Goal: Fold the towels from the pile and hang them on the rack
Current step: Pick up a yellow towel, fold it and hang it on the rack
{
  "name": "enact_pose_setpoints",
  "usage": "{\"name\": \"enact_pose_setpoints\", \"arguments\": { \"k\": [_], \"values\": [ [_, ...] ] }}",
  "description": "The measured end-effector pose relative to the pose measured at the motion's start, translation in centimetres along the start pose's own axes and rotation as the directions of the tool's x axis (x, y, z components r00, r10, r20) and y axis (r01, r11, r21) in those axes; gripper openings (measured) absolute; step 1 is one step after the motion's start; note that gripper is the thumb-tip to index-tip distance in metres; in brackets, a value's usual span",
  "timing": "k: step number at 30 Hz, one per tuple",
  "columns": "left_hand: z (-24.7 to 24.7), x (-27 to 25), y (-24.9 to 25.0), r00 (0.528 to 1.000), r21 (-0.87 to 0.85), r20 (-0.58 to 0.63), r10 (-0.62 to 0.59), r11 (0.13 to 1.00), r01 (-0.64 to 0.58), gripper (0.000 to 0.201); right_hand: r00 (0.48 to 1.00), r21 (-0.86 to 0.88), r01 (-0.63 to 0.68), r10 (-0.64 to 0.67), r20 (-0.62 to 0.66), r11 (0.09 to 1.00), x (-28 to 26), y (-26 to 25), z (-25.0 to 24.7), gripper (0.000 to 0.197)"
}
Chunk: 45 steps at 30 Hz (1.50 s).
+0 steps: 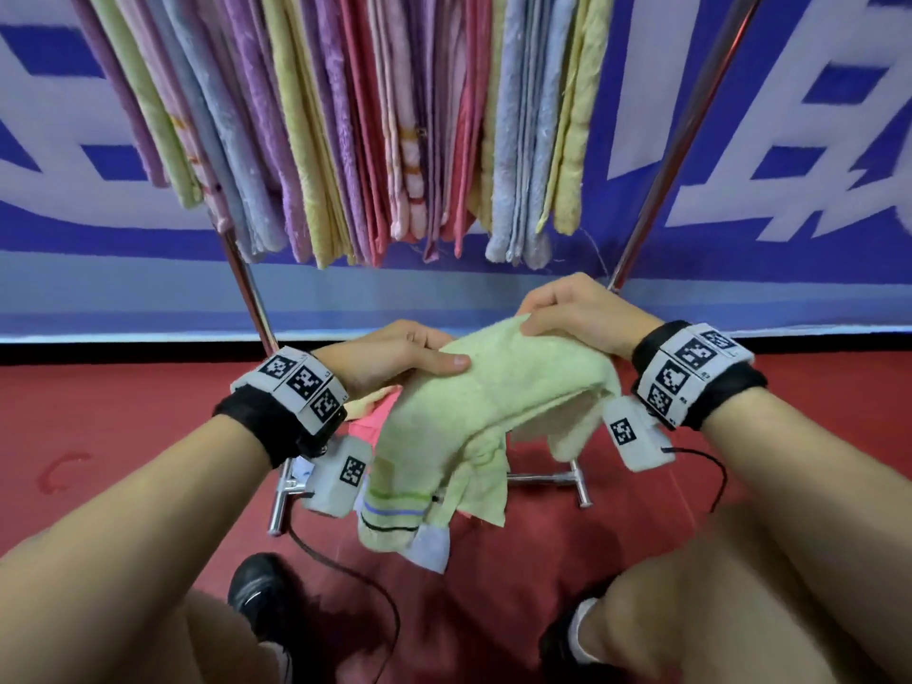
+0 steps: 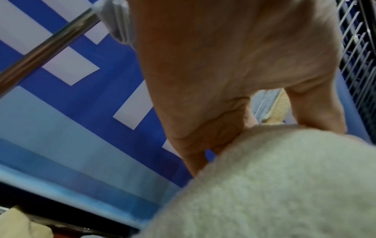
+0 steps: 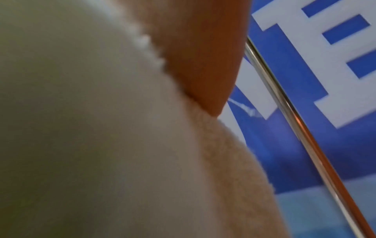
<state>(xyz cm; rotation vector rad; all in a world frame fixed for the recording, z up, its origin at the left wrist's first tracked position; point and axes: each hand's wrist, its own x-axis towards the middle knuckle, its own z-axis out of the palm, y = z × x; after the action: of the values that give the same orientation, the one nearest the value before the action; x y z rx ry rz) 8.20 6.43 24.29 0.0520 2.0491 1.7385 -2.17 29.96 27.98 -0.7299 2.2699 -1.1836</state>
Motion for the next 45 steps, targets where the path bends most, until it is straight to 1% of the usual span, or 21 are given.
{"name": "enact_pose_setpoints", "arguments": {
  "k": [3, 6, 7, 11, 13, 14, 15, 17, 18, 20, 22, 25, 29, 33, 34, 36, 38, 39, 41, 43, 45],
  "values": [
    [0.8, -0.3, 3.4, 1.000, 0.017, 0.023, -0.020, 1.000, 0.020, 0.051, 0.997, -0.110, 0.065, -0.069, -0.028, 0.992, -1.0, -2.2, -3.0, 0.012],
    [1.2, -0.6, 8.1, 0.999, 0.067, 0.018, -0.035, 0.997, 0.033, 0.029, 0.989, -0.183, 0.123, -0.135, -0.057, 0.975, -1.9, -5.0, -6.4, 0.011],
    [1.2, -0.7, 9.6, 0.999, 0.072, 0.016, -0.038, 0.997, 0.037, 0.028, 0.986, -0.199, 0.131, -0.149, -0.077, 0.971, -2.2, -5.8, -7.6, 0.010],
    [1.0, -2.3, 16.9, 0.999, 0.123, -0.018, 0.036, 0.992, -0.034, 0.037, 0.972, -0.163, 0.189, -0.208, -0.110, 0.968, -4.2, -10.0, -12.1, 0.017],
    [0.3, -3.4, 21.2, 0.991, 0.196, -0.059, 0.124, 0.974, -0.110, 0.057, 0.966, -0.151, 0.223, -0.239, -0.102, 0.963, -5.3, -12.8, -14.6, 0.013],
    [-0.1, -4.2, 23.8, 0.980, 0.231, -0.076, 0.182, 0.960, -0.160, 0.059, 0.960, -0.130, 0.244, -0.259, -0.110, 0.961, -5.8, -14.6, -15.9, 0.012],
    [-0.5, -4.9, 26.1, 0.966, 0.251, -0.101, 0.236, 0.946, -0.205, 0.053, 0.952, -0.091, 0.271, -0.281, -0.123, 0.958, -6.2, -16.2, -17.0, 0.013],
    [-1.7, -6.2, 31.4, 0.915, 0.273, -0.196, 0.352, 0.916, -0.294, 0.039, 0.918, -0.016, 0.343, -0.338, -0.206, 0.939, -6.4, -19.9, -19.2, 0.014],
    [-1.9, -6.9, 34.0, 0.874, 0.297, -0.254, 0.415, 0.893, -0.338, 0.034, 0.895, 0.019, 0.368, -0.349, -0.276, 0.929, -6.2, -21.5, -20.1, 0.013],
    [-2.7, -7.6, 38.2, 0.762, 0.349, -0.381, 0.524, 0.845, -0.406, 0.032, 0.854, 0.072, 0.391, -0.333, -0.401, 0.917, -5.0, -24.0, -21.3, 0.015],
    [-3.8, -7.5, 40.9, 0.672, 0.413, -0.485, 0.559, 0.824, -0.388, 0.036, 0.838, 0.097, 0.380, -0.298, -0.458, 0.920, -3.6, -25.6, -21.5, 0.029],
    [-5.3, -6.2, 42.6, 0.621, 0.520, -0.549, 0.560, 0.810, -0.271, 0.045, 0.822, 0.095, 0.297, -0.204, -0.532, 0.950, -1.6, -26.3, -21.1, 0.042],
    [-6.4, -3.3, 42.7, 0.544, 0.611, -0.615, 0.570, 0.781, -0.128, 0.049, 0.746, 0.183, 0.191, -0.021, -0.666, 0.964, 0.7, -25.5, -20.6, 0.051],
    [-6.6, -1.5, 42.9, 0.465, 0.657, -0.650, 0.601, 0.752, -0.052, 0.044, 0.740, 0.304, 0.139, 0.105, -0.664, 0.943, 2.7, -23.7, -19.3, 0.075],
    [-6.6, -1.2, 43.1, 0.462, 0.688, -0.637, 0.617, 0.725, -0.020, 0.045, 0.740, 0.321, 0.141, 0.116, -0.662, 0.937, 3.2, -23.4, -19.0, 0.078],
    [-6.5, -0.9, 43.1, 0.477, 0.758, -0.600, 0.642, 0.648, 0.081, 0.038, 0.730, 0.355, 0.178, 0.119, -0.673, 0.918, 3.9, -23.2, -18.7, 0.063],
    [-6.2, -0.7, 42.7, 0.500, 0.827, -0.548, 0.670, 0.523, 0.206, 0.022, 0.733, 0.373, 0.184, 0.126, -0.669, 0.909, 4.5, -23.2, -18.4, 0.055],
    [-6.1, -0.6, 42.3, 0.516, 0.856, -0.514, 0.685, 0.452, 0.251, 0.018, 0.747, 0.364, 0.163, 0.126, -0.652, 0.917, 4.7, -23.2, -18.2, 0.055],
    [-6.1, -0.6, 42.0, 0.544, 0.886, -0.464, 0.699, 0.356, 0.298, 0.020, 0.779, 0.282, 0.114, 0.091, -0.620, 0.952, 5.0, -22.9, -17.9, 0.057],
    [-5.8, -0.8, 42.1, 0.576, 0.885, -0.464, 0.673, 0.328, 0.331, 0.022, 0.795, 0.200, 0.097, 0.045, -0.604, 0.975, 5.3, -22.1, -17.9, 0.053],
    [-5.5, -1.0, 42.2, 0.591, 0.865, -0.501, 0.632, 0.347, 0.363, 0.022, 0.806, 0.125, 0.074, 0.015, -0.591, 0.989, 4.9, -21.6, -18.0, 0.041]
  ]
}}
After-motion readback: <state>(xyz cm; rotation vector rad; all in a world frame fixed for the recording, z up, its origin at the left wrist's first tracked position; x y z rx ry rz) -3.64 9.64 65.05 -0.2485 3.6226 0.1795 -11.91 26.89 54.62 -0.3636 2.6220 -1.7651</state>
